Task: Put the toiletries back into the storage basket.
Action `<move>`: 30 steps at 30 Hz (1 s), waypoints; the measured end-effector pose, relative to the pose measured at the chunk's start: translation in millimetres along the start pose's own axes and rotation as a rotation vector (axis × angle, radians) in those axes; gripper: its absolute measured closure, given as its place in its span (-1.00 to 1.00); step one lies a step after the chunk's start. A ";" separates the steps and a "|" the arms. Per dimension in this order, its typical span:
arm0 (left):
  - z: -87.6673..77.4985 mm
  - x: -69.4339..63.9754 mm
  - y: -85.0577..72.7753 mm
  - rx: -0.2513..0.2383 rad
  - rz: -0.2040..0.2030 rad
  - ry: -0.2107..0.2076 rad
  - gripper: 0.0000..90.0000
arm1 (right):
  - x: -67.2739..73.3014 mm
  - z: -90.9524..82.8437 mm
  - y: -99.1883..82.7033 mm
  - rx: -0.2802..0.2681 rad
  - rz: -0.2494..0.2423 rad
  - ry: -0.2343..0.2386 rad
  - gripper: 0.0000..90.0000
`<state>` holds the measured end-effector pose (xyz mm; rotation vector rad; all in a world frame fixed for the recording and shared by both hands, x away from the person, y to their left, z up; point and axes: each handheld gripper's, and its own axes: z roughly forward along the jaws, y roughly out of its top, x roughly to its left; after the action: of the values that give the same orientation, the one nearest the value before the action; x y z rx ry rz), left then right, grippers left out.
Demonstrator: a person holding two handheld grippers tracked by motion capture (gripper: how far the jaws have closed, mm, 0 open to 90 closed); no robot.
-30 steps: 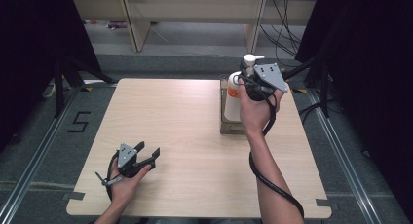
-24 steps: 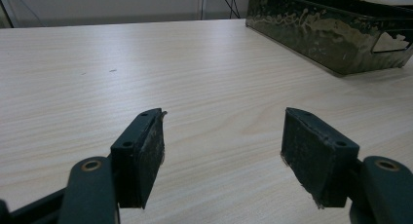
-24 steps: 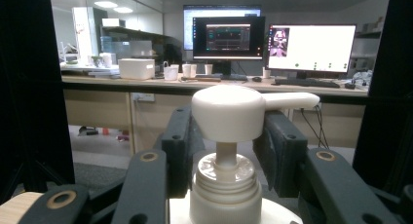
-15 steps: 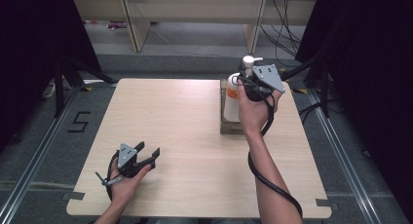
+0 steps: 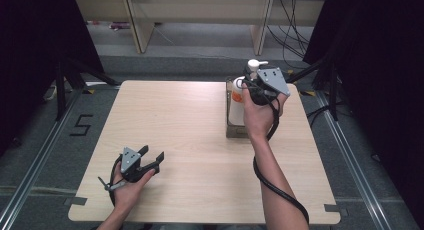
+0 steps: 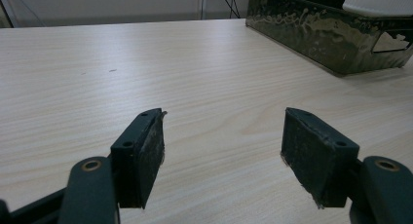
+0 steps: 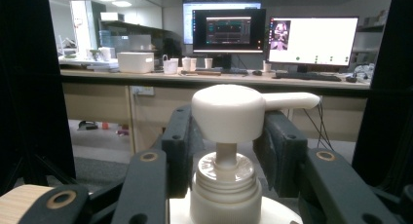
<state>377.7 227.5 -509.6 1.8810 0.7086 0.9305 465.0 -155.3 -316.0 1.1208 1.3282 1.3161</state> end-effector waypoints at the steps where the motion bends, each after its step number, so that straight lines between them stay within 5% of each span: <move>1: 0.0 0.0 0.0 0.000 0.000 0.000 -0.30 | 1.1 0.1 -0.5 0.005 0.015 0.005 0.34; 30: 0.2 -0.4 0.1 -0.002 -0.002 -0.003 -0.30 | 2.4 0.9 -17.1 0.035 0.010 -0.002 0.34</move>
<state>377.7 227.1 -509.7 1.8796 0.7078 0.9271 465.6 -152.9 -333.1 1.1542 1.3508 1.3033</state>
